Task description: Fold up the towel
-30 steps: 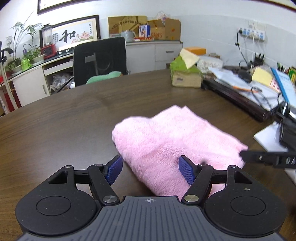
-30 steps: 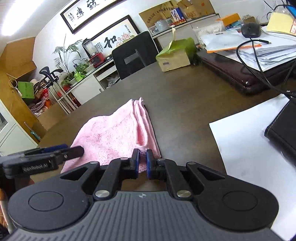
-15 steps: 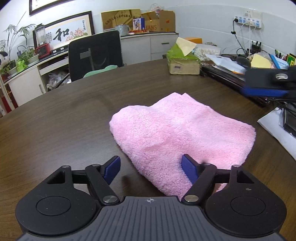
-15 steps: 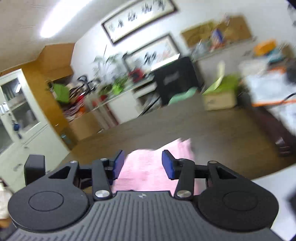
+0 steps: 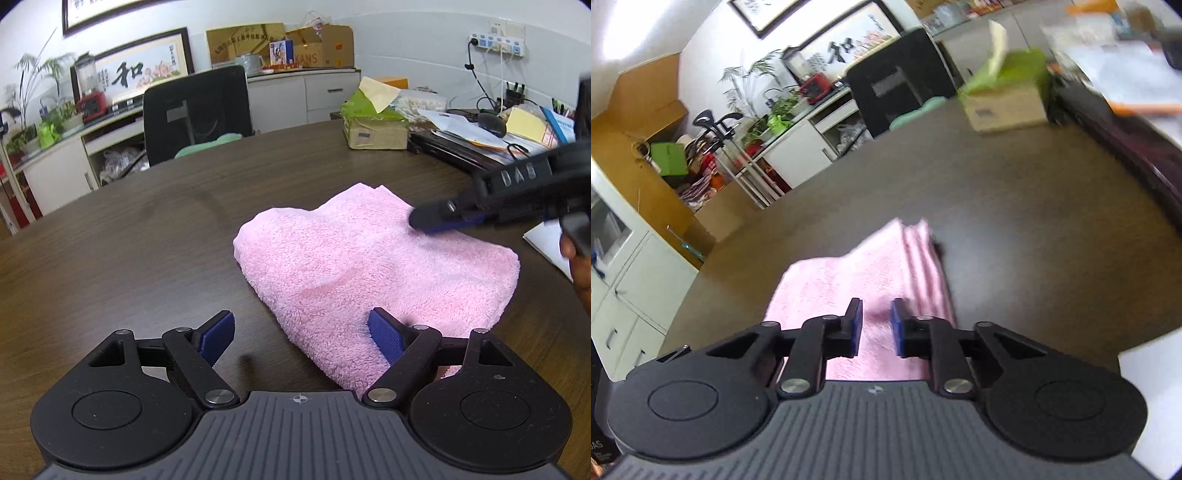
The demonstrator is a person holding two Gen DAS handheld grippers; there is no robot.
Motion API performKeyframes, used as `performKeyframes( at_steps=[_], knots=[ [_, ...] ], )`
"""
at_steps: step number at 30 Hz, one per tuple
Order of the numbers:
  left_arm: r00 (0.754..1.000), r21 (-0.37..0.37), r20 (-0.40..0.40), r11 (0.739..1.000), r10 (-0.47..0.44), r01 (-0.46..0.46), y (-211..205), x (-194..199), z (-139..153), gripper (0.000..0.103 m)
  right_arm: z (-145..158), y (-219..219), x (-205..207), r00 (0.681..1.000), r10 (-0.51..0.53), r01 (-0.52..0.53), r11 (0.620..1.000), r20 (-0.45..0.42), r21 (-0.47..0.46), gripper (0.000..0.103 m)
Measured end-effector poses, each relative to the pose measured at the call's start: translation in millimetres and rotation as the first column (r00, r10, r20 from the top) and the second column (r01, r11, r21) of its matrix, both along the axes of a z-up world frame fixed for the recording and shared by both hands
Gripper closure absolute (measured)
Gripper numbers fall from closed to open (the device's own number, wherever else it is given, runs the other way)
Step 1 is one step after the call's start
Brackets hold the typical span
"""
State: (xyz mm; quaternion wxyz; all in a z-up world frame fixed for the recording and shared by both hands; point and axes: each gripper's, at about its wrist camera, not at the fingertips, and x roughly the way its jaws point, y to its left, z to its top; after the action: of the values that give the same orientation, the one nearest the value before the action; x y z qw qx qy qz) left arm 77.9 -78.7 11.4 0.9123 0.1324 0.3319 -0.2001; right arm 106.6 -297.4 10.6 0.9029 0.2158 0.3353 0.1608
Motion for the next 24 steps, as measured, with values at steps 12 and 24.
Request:
performKeyframes(
  at_steps=[12, 24],
  knots=[
    [0.998, -0.011, 0.014, 0.998, 0.064, -0.063, 11, 6, -2, 0.018, 1, 24, 39, 0.998, 0.059, -0.059, 0.994, -0.002, -0.092, 0.078],
    [0.997, -0.014, 0.003, 0.997, 0.076, -0.076, 15, 1, 1, 0.018, 4, 18, -17, 0.992, 0.114, -0.122, 0.969, -0.048, -0.214, 0.054]
  ],
)
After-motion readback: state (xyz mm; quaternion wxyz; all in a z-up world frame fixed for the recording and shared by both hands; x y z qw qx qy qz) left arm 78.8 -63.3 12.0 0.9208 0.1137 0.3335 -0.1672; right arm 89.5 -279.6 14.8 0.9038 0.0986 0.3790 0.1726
